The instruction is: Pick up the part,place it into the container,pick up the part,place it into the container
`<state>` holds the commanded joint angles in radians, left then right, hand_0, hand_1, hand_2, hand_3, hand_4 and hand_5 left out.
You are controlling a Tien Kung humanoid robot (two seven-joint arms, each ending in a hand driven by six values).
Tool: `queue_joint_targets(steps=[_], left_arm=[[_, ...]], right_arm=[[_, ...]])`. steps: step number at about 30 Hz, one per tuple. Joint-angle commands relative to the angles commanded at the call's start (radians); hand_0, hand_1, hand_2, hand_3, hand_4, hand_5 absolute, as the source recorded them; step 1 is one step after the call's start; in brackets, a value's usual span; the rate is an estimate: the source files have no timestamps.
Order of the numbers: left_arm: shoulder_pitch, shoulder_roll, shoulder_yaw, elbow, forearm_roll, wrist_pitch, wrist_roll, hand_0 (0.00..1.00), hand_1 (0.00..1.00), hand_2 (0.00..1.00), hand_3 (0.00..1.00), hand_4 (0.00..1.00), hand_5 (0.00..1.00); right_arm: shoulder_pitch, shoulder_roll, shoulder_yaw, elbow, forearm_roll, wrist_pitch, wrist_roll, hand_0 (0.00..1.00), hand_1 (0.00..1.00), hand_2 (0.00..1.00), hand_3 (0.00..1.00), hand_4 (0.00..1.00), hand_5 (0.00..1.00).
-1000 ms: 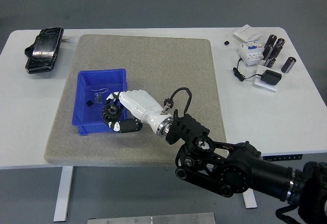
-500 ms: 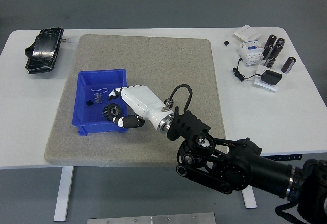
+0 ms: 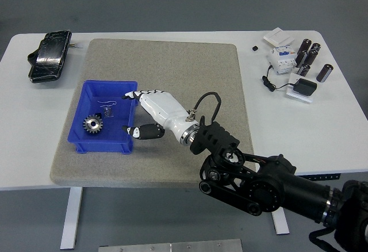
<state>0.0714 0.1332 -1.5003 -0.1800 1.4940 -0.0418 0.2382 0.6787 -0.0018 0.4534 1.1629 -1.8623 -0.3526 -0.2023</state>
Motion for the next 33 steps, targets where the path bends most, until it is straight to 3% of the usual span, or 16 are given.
queue_joint_targets(steps=[7, 10, 11, 16, 17, 28, 29, 33], left_arm=[[-0.001, 0.001, 0.001, 0.000, 0.000, 0.000, 0.000, 0.663, 0.600, 0.587, 0.588, 0.679, 0.513], [-0.004, 0.002, 0.001, 0.000, 0.001, -0.001, -0.001, 0.663, 0.600, 0.587, 0.588, 0.679, 0.513], [-0.005, 0.002, 0.001, 0.000, 0.002, -0.001, -0.002, 0.663, 0.600, 0.587, 0.588, 0.678, 0.513], [-0.003, 0.003, 0.003, 0.000, 0.000, 0.000, -0.002, 0.663, 0.600, 0.587, 0.588, 0.678, 0.513], [-0.002, 0.003, 0.003, 0.000, 0.000, 0.000, -0.002, 0.663, 0.600, 0.587, 0.587, 0.676, 0.513], [-0.002, 0.002, 0.004, 0.000, 0.003, -0.002, -0.004, 0.663, 0.601, 0.587, 0.588, 0.675, 0.513], [-0.002, 0.002, 0.004, 0.000, 0.003, -0.002, -0.004, 0.663, 0.600, 0.588, 0.588, 0.676, 0.514], [-0.003, 0.003, 0.005, 0.000, 0.003, -0.001, -0.005, 0.663, 0.600, 0.588, 0.588, 0.676, 0.514]], right_arm=[[-0.011, -0.040, 0.104, -0.068, -0.038, 0.013, -0.010, 0.823, 0.776, 0.786, 0.794, 0.799, 0.434], [-0.010, -0.061, 0.106, -0.103, -0.057, 0.031, -0.021, 0.823, 0.776, 0.786, 0.794, 0.799, 0.434], [-0.013, -0.070, 0.102, -0.111, -0.063, 0.040, -0.027, 0.740, 0.710, 0.762, 0.778, 0.794, 0.431], [-0.033, -0.104, 0.077, -0.118, -0.079, 0.070, -0.047, 0.740, 0.710, 0.762, 0.778, 0.794, 0.431], [-0.036, -0.107, 0.073, -0.118, -0.080, 0.072, -0.048, 0.671, 0.657, 0.745, 0.777, 0.792, 0.433], [-0.041, -0.121, 0.049, -0.164, -0.072, 0.081, -0.044, 0.646, 0.633, 0.730, 0.765, 0.791, 0.432], [-0.041, -0.121, 0.048, -0.167, -0.072, 0.079, -0.044, 0.602, 0.572, 0.660, 0.724, 0.790, 0.430], [-0.040, -0.119, 0.037, -0.175, -0.067, 0.077, -0.043, 0.602, 0.572, 0.660, 0.724, 0.790, 0.430]])
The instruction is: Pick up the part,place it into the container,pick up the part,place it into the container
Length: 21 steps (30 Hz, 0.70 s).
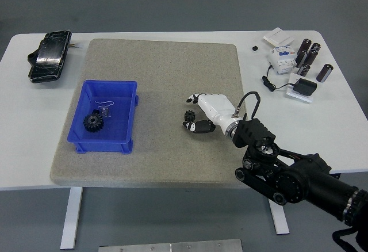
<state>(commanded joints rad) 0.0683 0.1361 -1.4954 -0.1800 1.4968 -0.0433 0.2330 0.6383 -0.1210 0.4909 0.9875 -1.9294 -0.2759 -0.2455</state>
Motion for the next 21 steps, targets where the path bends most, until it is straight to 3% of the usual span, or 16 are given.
queue_joint_targets(steps=[1, 2, 7, 8, 14, 21], left_arm=[[0.000, 0.000, 0.000, 0.000, 0.000, 0.000, 0.000, 0.663, 0.600, 0.588, 0.588, 0.676, 0.514], [-0.001, 0.000, 0.001, 0.000, 0.000, 0.000, -0.001, 0.663, 0.600, 0.588, 0.587, 0.673, 0.511], [-0.001, 0.000, 0.006, 0.000, -0.004, 0.000, -0.003, 0.663, 0.600, 0.588, 0.587, 0.673, 0.511], [-0.002, 0.000, 0.006, 0.000, -0.004, 0.000, -0.004, 0.663, 0.600, 0.588, 0.588, 0.672, 0.512], [-0.003, -0.001, 0.008, 0.000, -0.004, -0.001, -0.006, 0.663, 0.600, 0.589, 0.588, 0.674, 0.514], [-0.004, -0.002, 0.011, 0.000, -0.007, -0.001, -0.009, 0.663, 0.600, 0.589, 0.587, 0.674, 0.515]], right_arm=[[0.000, 0.001, -0.003, -0.001, 0.001, 0.000, 0.000, 0.602, 0.572, 0.660, 0.724, 0.790, 0.430], [0.000, 0.001, -0.006, -0.003, 0.002, -0.001, 0.001, 0.564, 0.482, 0.519, 0.663, 0.721, 0.380], [0.001, 0.005, -0.019, -0.009, 0.011, -0.011, 0.006, 0.564, 0.482, 0.519, 0.663, 0.721, 0.380], [0.001, 0.006, -0.020, -0.010, 0.014, -0.012, 0.007, 0.533, 0.448, 0.459, 0.642, 0.653, 0.331], [0.002, 0.013, -0.025, -0.022, 0.019, -0.026, 0.015, 0.503, 0.434, 0.429, 0.623, 0.620, 0.295], [0.002, 0.016, -0.027, -0.036, 0.020, -0.039, 0.026, 0.500, 0.430, 0.424, 0.620, 0.635, 0.302]])
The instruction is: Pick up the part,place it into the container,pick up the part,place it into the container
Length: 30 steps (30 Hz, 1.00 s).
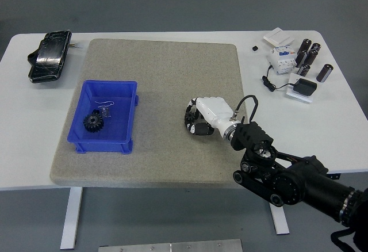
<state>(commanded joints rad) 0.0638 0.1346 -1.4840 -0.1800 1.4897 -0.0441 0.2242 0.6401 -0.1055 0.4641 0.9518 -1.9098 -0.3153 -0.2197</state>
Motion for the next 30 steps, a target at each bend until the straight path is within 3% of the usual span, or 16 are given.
queue_joint_targets(steps=[17, 28, 29, 30], left_arm=[[-0.002, -0.002, 0.008, 0.000, -0.013, 0.001, -0.008, 0.663, 0.600, 0.592, 0.590, 0.675, 0.525], [0.000, -0.003, 0.010, 0.000, -0.015, 0.001, -0.007, 0.663, 0.600, 0.593, 0.591, 0.678, 0.531], [0.001, -0.003, 0.010, 0.000, -0.015, 0.001, -0.007, 0.664, 0.601, 0.593, 0.592, 0.682, 0.536], [0.001, -0.003, 0.010, 0.000, -0.015, 0.001, -0.007, 0.664, 0.601, 0.593, 0.592, 0.682, 0.536]], right_arm=[[0.016, 0.001, 0.003, 0.021, 0.003, -0.058, 0.043, 0.478, 0.428, 0.406, 0.597, 0.635, 0.306], [0.029, 0.004, 0.023, 0.029, -0.036, -0.062, 0.040, 0.474, 0.431, 0.413, 0.601, 0.641, 0.310], [0.028, 0.002, 0.028, 0.030, -0.042, -0.057, 0.038, 0.502, 0.469, 0.532, 0.642, 0.678, 0.331], [0.028, 0.001, 0.031, 0.031, -0.047, -0.053, 0.036, 0.502, 0.469, 0.532, 0.642, 0.678, 0.331]])
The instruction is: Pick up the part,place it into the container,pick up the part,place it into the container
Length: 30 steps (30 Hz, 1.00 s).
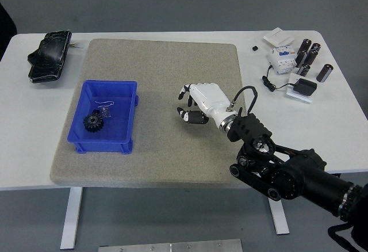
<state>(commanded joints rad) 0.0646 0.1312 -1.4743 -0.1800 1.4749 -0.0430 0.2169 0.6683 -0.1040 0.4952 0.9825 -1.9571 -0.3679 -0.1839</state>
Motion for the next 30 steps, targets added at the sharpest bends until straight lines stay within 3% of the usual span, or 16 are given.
queue_joint_targets(steps=[4, 5, 10, 11, 16, 17, 22, 23, 28, 29, 30], left_arm=[[-0.001, 0.000, -0.001, 0.000, 0.001, 0.000, 0.000, 0.664, 0.601, 0.593, 0.592, 0.682, 0.536], [-0.001, -0.001, -0.001, 0.000, 0.002, -0.001, 0.000, 0.664, 0.600, 0.593, 0.593, 0.689, 0.542], [0.000, -0.001, -0.001, 0.000, 0.003, -0.001, 0.000, 0.664, 0.600, 0.593, 0.593, 0.689, 0.542], [0.000, -0.001, -0.001, 0.000, 0.002, -0.001, 0.000, 0.664, 0.600, 0.593, 0.593, 0.694, 0.554], [0.001, 0.000, -0.001, 0.000, 0.001, -0.001, 0.000, 0.664, 0.600, 0.593, 0.593, 0.694, 0.554], [0.001, 0.000, 0.000, 0.000, 0.001, -0.001, 0.000, 0.664, 0.601, 0.594, 0.593, 0.694, 0.556], [0.000, 0.000, 0.001, 0.000, 0.000, -0.001, 0.000, 0.664, 0.601, 0.594, 0.593, 0.694, 0.556], [0.000, 0.000, 0.001, 0.000, 0.000, -0.001, 0.000, 0.665, 0.600, 0.594, 0.593, 0.694, 0.559], [-0.001, -0.001, 0.001, 0.000, 0.000, -0.001, 0.000, 0.665, 0.600, 0.594, 0.593, 0.694, 0.559], [-0.002, -0.001, 0.002, 0.000, 0.000, -0.001, 0.000, 0.665, 0.600, 0.593, 0.593, 0.693, 0.561], [-0.002, -0.001, 0.002, 0.000, 0.000, -0.001, 0.000, 0.665, 0.600, 0.593, 0.593, 0.693, 0.561]], right_arm=[[0.001, -0.004, 0.015, 0.008, -0.020, 0.025, -0.013, 0.502, 0.469, 0.532, 0.642, 0.678, 0.331], [0.001, -0.005, 0.017, 0.011, -0.023, 0.031, -0.015, 0.492, 0.551, 0.749, 0.746, 0.869, 0.486], [-0.002, -0.017, 0.004, 0.037, -0.035, 0.063, -0.038, 0.492, 0.551, 0.749, 0.746, 0.869, 0.486], [-0.004, -0.020, -0.002, 0.044, -0.037, 0.070, -0.043, 0.408, 0.488, 0.780, 0.772, 0.918, 0.526], [-0.010, -0.029, -0.027, 0.061, -0.041, 0.088, -0.060, 0.408, 0.488, 0.780, 0.772, 0.918, 0.526], [-0.010, -0.030, -0.031, 0.058, -0.040, 0.089, -0.062, 0.384, 0.469, 0.737, 0.754, 0.931, 0.536], [-0.010, -0.027, -0.048, 0.019, -0.033, 0.081, -0.060, 0.384, 0.469, 0.737, 0.754, 0.931, 0.536], [-0.010, -0.026, -0.050, 0.012, -0.031, 0.078, -0.060, 0.373, 0.450, 0.666, 0.690, 0.883, 0.481], [-0.009, -0.019, -0.060, -0.021, -0.022, 0.059, -0.054, 0.373, 0.450, 0.666, 0.690, 0.883, 0.481], [-0.008, -0.018, -0.062, -0.026, -0.020, 0.056, -0.053, 0.341, 0.392, 0.582, 0.660, 0.665, 0.323], [-0.008, -0.017, -0.063, -0.030, -0.019, 0.053, -0.052, 0.341, 0.392, 0.582, 0.660, 0.665, 0.323]])
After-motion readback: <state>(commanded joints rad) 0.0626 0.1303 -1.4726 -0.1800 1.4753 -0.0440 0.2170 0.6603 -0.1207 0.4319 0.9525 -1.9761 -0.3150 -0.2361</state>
